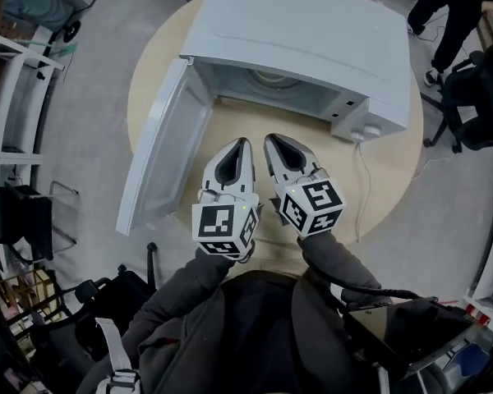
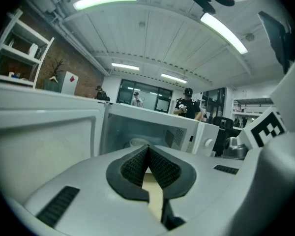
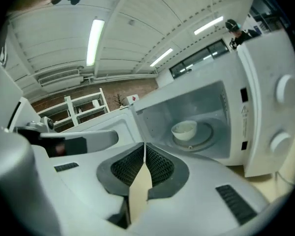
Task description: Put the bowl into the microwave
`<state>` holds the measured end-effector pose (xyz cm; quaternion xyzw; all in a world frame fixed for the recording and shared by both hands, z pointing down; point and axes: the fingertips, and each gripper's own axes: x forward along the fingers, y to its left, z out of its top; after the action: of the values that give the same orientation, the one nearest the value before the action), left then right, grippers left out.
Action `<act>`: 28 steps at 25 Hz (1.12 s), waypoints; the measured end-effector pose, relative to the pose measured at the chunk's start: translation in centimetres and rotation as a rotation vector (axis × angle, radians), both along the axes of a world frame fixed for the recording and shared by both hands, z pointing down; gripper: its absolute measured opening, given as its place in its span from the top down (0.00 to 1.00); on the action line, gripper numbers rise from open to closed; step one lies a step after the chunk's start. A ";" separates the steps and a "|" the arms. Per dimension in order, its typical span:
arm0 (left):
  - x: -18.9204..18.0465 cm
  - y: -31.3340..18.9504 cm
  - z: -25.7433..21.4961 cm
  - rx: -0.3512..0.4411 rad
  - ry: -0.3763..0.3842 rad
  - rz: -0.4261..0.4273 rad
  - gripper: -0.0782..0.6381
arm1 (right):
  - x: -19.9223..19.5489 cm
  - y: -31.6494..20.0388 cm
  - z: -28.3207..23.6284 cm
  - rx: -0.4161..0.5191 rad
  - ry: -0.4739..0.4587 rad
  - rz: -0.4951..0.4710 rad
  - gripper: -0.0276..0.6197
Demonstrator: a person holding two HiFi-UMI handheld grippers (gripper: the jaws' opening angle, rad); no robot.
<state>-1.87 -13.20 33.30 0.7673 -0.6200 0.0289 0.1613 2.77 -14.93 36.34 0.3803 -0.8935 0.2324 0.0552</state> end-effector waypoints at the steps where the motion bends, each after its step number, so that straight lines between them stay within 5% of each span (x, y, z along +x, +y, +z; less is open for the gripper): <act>1: 0.5 0.8 -1.0 0.024 -0.029 0.002 0.88 | 0.4 1.2 -1.0 0.024 0.004 -0.009 0.93; 16: 3.6 10.5 -8.9 0.201 -0.194 0.080 0.88 | 2.7 11.7 -10.9 0.278 0.001 0.039 0.93; 28: 3.1 14.1 -10.9 0.263 -0.196 0.094 0.88 | 2.1 15.4 -12.6 0.338 0.022 0.041 0.95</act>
<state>1.21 0.88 22.43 0.8034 -0.5946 0.0297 -0.0034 4.91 0.48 23.70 0.4050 -0.9111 0.0759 -0.0047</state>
